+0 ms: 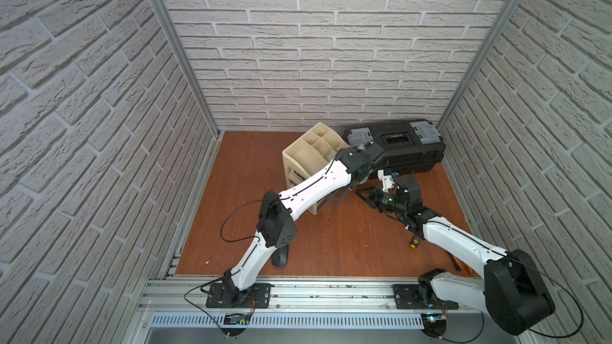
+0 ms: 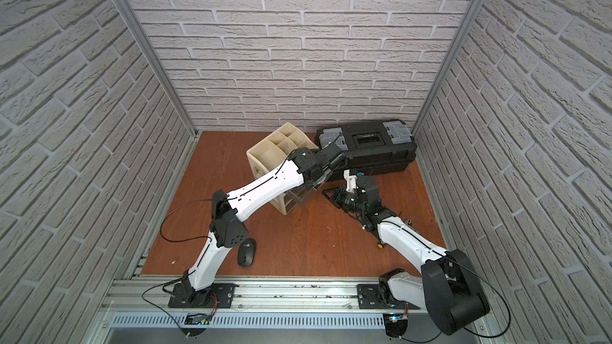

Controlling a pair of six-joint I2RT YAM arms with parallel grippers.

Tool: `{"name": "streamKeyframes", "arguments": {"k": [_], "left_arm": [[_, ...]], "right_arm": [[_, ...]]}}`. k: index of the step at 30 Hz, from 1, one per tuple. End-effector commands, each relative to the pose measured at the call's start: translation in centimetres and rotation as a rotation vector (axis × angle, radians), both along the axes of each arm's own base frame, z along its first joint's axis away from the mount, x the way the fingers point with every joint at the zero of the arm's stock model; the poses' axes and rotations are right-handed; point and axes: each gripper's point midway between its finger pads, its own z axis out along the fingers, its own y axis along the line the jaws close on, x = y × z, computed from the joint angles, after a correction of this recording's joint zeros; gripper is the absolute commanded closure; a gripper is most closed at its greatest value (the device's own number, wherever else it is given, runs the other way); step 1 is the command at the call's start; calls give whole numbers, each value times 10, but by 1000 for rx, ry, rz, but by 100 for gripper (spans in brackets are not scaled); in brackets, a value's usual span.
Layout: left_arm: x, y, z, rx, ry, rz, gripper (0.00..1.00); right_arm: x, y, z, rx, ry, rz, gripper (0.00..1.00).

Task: Take the mice out of the drawer
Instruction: Adjust the mouse in the drawer.

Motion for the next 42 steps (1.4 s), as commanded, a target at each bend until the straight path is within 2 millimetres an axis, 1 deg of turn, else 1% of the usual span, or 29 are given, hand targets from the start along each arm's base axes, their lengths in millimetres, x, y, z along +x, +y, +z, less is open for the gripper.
{"name": "streamKeyframes", "arguments": {"k": [1,3,6,10,16,18,20,24,27,30,32,35,37,40,42], "left_arm": [[-15,20,-53,121,184,16,100],[-19,17,-55,75,232,8,100],[-24,14,-49,-5,290,3,100],[-30,8,-32,-116,348,-16,100],[-27,4,-4,-282,377,-35,100],[-30,1,4,-333,404,-49,100],[-30,0,12,-348,397,-59,100],[-24,6,26,-328,332,-70,100],[-20,6,27,-311,299,-111,98],[-18,7,22,-267,289,-153,94],[-15,11,20,-239,277,-148,93],[-15,10,21,-247,267,-155,93],[-16,9,24,-264,267,-160,93],[-19,6,21,-276,289,-172,94],[-22,4,18,-289,309,-183,94]], "right_arm": [[6,3,17,23,-58,6,97],[6,3,18,23,-58,7,97],[4,2,19,14,-62,7,97],[4,2,21,13,-64,9,97],[5,2,24,13,-69,11,97],[5,2,24,11,-68,11,97],[6,2,24,8,-68,12,97],[6,3,23,6,-64,15,97],[7,3,21,4,-60,17,97],[7,4,21,7,-62,19,97],[7,5,24,18,-79,26,97],[4,9,39,31,-131,61,96],[-1,10,49,14,-160,96,92],[-14,7,51,-39,-161,126,82],[-22,6,57,-39,-178,137,77]]}}
